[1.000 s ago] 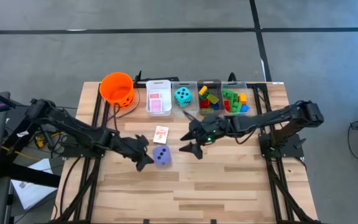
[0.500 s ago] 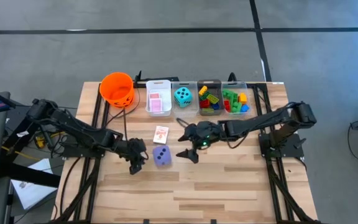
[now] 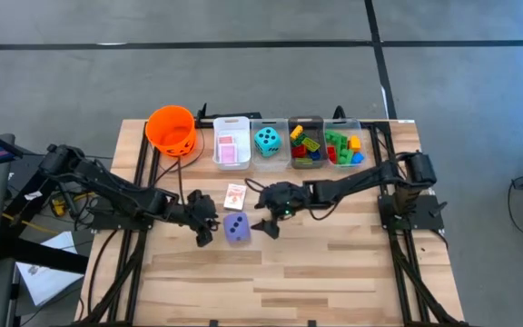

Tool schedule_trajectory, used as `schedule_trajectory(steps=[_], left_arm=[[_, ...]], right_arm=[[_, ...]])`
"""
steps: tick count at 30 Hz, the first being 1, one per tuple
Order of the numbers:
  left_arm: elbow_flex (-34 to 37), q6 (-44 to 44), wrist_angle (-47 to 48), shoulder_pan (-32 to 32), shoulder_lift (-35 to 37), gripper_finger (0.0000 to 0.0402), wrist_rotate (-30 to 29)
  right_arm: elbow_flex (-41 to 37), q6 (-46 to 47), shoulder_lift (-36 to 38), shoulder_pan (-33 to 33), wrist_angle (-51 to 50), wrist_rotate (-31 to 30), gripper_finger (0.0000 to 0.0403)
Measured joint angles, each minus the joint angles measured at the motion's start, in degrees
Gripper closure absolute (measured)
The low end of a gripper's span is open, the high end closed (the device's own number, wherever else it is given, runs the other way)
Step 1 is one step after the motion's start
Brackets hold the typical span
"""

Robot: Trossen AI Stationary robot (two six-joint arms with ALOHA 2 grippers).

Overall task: Pick & Place Toys
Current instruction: Put the violet dice into the left transparent bin

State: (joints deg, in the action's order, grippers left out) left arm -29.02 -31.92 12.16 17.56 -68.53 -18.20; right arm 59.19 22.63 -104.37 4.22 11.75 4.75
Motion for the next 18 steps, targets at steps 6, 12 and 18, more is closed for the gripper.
schedule_trajectory(steps=[6, 12, 18], left_arm=[[0.00, 0.00, -1.68, 0.00, 0.00, 0.0300, -1.62], [0.00, -1.94, -2.38, -0.27, 0.00, 0.0300, -2.56], [0.00, -3.37, -3.86, -2.72, -0.32, 0.0300, -3.25]], right_arm=[[0.05, 8.72, 0.07, -1.53, 0.17, 4.34, 0.0021], [0.09, 0.66, 0.12, -2.55, 1.15, 6.95, 0.0012], [0.15, -15.58, -1.29, -0.85, 1.00, 6.57, 0.0005]])
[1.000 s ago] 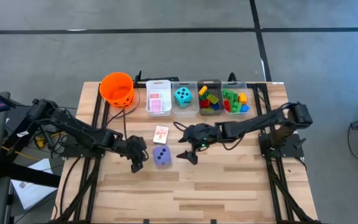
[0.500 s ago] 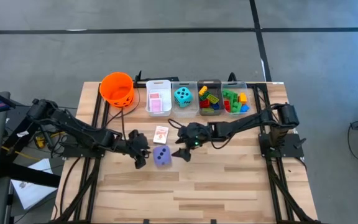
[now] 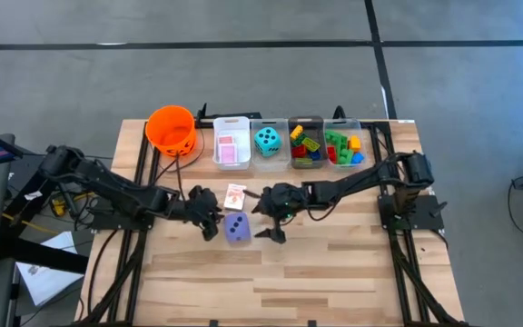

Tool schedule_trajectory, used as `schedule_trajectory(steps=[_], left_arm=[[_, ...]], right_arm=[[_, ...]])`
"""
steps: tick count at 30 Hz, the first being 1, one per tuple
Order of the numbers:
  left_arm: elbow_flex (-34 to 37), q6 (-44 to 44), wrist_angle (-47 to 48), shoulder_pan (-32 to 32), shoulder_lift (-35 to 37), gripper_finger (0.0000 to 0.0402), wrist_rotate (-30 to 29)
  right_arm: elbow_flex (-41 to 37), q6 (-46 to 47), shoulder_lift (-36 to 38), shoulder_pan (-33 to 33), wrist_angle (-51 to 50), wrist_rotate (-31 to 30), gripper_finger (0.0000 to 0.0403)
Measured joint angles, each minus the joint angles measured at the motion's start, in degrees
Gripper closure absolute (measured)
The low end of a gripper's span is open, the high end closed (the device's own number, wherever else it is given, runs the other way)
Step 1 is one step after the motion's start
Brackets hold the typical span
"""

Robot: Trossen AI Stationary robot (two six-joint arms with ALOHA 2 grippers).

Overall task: Pick & Place Toys
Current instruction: Put the violet dice into the left transparent bin

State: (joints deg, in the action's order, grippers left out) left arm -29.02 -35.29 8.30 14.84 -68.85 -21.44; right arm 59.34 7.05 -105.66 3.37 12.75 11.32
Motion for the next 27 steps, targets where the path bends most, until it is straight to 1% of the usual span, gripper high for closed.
schedule_trajectory(steps=[3, 7, 13, 17, 20, 22, 25, 27], left_arm=[[0.00, -0.09, -1.06, -1.53, -0.31, 0.0300, -0.07], [0.03, -0.13, -2.76, -2.74, -1.61, 0.0300, 1.15], [0.00, -0.35, -4.00, -2.33, -5.38, 0.0300, 7.90], [-0.02, -2.76, -3.56, -2.28, -7.48, 0.0300, 11.68], [-0.02, -3.35, -1.53, -2.00, -8.57, 0.0300, 13.10], [-0.02, -4.70, 1.88, -2.00, -8.70, 0.0300, 13.17], [-0.02, -8.75, 6.78, -2.00, -8.83, 0.0308, 13.48], [0.03, -11.58, 7.54, -2.00, -8.84, 0.0319, 15.92]], right_arm=[[-0.15, -4.70, -0.64, 0.75, 0.15, -1.97, 0.0004], [-0.14, -7.45, -1.59, 1.11, -0.31, -5.35, 0.0003], [-0.07, -7.57, -1.49, 1.00, 0.07, -5.83, 0.0003], [-0.06, -7.57, -1.52, 0.95, 0.77, -5.85, 0.0003], [-0.08, -7.57, -1.52, 1.00, 0.57, -5.85, 0.0003], [-0.08, -7.57, -1.52, 1.02, 0.55, -5.85, 0.0003], [-0.08, -7.57, -1.52, 1.02, 0.47, -5.85, 0.0003], [-0.08, -7.57, -1.52, 1.05, 0.23, -5.85, 0.0003]])
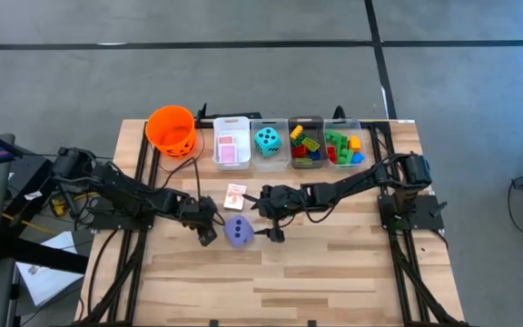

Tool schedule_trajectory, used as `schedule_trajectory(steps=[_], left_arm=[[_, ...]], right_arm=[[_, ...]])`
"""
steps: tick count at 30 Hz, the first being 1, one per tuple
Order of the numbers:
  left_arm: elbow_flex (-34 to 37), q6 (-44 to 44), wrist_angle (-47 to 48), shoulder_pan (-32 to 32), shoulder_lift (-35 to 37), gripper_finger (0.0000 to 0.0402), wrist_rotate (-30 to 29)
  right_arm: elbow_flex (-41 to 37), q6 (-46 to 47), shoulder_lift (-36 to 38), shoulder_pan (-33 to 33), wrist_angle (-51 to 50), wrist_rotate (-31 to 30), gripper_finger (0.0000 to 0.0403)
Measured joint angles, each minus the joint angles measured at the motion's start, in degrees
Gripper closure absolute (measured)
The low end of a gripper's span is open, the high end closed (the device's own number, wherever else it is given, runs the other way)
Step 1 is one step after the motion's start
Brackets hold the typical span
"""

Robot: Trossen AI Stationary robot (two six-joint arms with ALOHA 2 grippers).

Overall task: Pick & Place Toys
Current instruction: Put the violet dice into the left transparent bin

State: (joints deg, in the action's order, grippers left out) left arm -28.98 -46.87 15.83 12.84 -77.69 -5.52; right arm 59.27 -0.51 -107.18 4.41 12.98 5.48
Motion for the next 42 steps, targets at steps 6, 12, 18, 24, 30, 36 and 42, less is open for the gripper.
schedule_trajectory(steps=[6, 12, 18, 24, 30, 36, 42], left_arm=[[-0.01, -2.97, -10.46, 0.52, 0.01, 0.0372, 8.58], [-0.06, -3.00, -17.22, 1.57, 0.04, 0.0398, 9.85], [-0.06, -3.11, -16.88, 1.21, 0.04, 0.0401, 2.03], [-0.06, -3.13, -18.43, -0.40, 0.04, 0.0401, -0.44], [-0.06, -3.13, -20.30, -0.90, 0.04, 0.0401, -0.50], [-0.06, -3.14, -20.26, -0.87, 0.04, 0.0401, -1.26], [-0.04, -3.13, -20.73, -0.87, 0.04, 0.0401, -3.12]], right_arm=[[0.00, -0.02, 0.00, 0.01, -0.07, 0.00, 0.0003], [0.00, 0.00, 0.00, 0.01, -0.05, 0.00, 0.0003], [0.00, 0.00, 0.00, 0.01, -0.05, 0.00, 0.0003], [0.00, 0.00, 0.00, 0.03, -0.03, 0.00, 0.0003], [0.00, 0.00, 0.00, 0.06, -0.03, 0.44, 0.0003], [0.00, 0.02, 0.00, 0.13, -0.03, 0.48, 0.0003], [0.00, -1.76, 0.02, 1.41, -0.15, 0.61, 0.0003]])
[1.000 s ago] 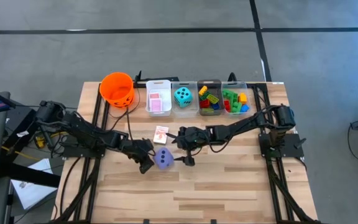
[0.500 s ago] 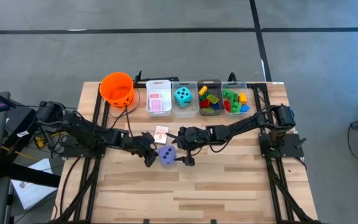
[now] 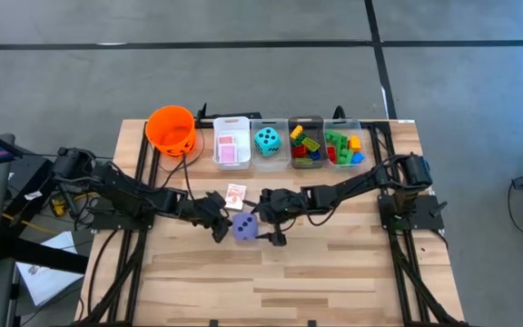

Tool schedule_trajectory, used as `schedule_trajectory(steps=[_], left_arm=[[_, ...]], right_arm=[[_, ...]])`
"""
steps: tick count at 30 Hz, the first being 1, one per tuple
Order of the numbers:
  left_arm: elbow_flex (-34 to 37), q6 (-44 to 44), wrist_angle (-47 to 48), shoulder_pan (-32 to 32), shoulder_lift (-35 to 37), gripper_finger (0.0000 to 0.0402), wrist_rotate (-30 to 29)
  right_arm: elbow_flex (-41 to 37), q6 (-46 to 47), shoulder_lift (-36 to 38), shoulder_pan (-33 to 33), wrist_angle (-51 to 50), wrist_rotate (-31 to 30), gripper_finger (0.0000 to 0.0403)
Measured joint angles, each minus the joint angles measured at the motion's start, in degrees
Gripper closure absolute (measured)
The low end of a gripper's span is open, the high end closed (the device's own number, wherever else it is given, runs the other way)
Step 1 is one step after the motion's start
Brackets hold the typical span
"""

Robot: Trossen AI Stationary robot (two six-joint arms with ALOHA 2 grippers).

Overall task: Pick & Place Toys
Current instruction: Put the violet dice into the left transparent bin

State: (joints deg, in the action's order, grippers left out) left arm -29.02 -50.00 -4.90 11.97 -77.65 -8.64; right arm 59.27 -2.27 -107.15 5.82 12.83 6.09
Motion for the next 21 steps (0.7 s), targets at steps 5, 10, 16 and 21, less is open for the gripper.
schedule_trajectory(steps=[5, 10, 16, 21], left_arm=[[0.01, -0.02, -0.87, 0.04, 0.00, 0.0401, 0.04], [0.02, -0.02, -1.56, 0.04, 0.00, 0.0401, -0.16], [0.02, -0.02, -1.75, 0.00, 0.00, 0.0401, -0.52], [0.00, -0.04, -1.75, 0.00, 0.00, 0.0401, -0.50]], right_arm=[[-0.02, -2.13, 0.02, 0.97, -0.09, -0.24, 0.0003], [-0.02, 1.39, 0.02, 0.57, 0.08, -0.22, 0.0003], [-0.02, 2.29, 0.02, -0.37, 0.26, -0.17, 0.0003], [-0.02, 6.92, 0.02, -0.25, 3.03, -0.12, 0.0003]])
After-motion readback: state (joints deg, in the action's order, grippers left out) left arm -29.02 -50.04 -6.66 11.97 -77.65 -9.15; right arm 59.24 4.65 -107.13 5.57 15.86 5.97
